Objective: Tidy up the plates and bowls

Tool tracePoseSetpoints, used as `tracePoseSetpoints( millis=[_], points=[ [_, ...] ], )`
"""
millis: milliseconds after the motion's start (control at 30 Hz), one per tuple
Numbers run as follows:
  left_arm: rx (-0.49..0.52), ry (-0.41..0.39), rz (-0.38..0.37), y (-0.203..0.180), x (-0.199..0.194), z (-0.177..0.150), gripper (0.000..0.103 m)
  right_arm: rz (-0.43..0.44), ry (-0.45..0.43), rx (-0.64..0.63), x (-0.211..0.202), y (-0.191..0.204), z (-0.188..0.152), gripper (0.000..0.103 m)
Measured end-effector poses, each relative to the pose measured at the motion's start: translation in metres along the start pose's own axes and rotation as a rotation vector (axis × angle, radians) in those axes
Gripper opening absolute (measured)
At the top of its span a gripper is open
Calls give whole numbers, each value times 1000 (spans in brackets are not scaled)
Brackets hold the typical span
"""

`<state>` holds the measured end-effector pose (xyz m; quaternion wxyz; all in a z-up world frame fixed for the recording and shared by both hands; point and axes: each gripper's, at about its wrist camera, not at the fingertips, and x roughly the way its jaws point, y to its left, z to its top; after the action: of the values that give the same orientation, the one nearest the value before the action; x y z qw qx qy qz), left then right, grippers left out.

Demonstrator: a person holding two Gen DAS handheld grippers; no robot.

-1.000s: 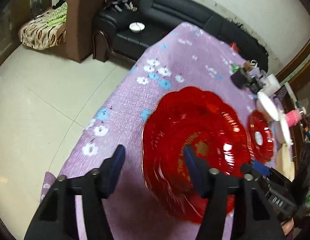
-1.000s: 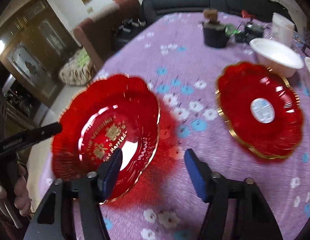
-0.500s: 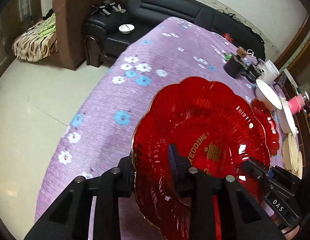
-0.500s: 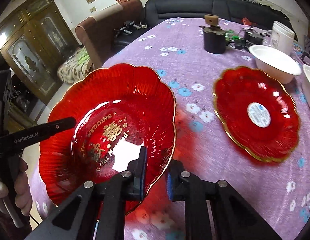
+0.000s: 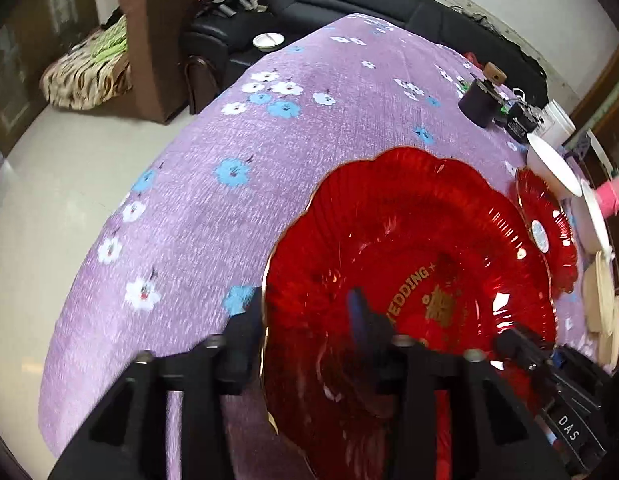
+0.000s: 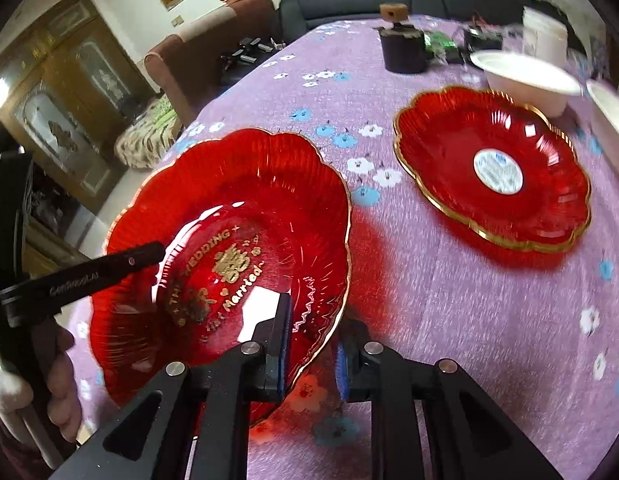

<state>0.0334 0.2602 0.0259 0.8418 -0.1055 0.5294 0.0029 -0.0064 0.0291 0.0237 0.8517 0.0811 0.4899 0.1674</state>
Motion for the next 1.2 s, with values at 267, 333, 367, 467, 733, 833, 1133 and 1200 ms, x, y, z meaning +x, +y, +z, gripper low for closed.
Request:
tracePoseSetpoints(
  millis=[267,333,367,467,733,833,1133,1200],
  points=[
    [28,-214,65,-16,-75,-24,81,0,-78,-16,-55,-9,-8,45],
    [52,-300,102,-27,-97,-32,83,-12,-103,-17,-74,-15,-9,70],
    [76,-349,128,-36,-109,-38,83,-26,-118,-16,-84,-19,-9,74],
    [146,-429,188,-58,-132,-51,83,-112,-172,6,-109,-36,-7,91],
    [341,-476,286,-113,-150,-76,74,-176,-141,126,-123,-108,-28,94],
    [375,-472,279,-125,-149,-82,73,-182,-151,177,-125,-129,-34,92],
    [406,-441,191,-140,-146,-72,73,-166,-182,222,-126,-149,-15,91],
    [378,-394,118,-137,-143,-60,76,-166,-180,235,-116,-151,-7,91]
  ],
)
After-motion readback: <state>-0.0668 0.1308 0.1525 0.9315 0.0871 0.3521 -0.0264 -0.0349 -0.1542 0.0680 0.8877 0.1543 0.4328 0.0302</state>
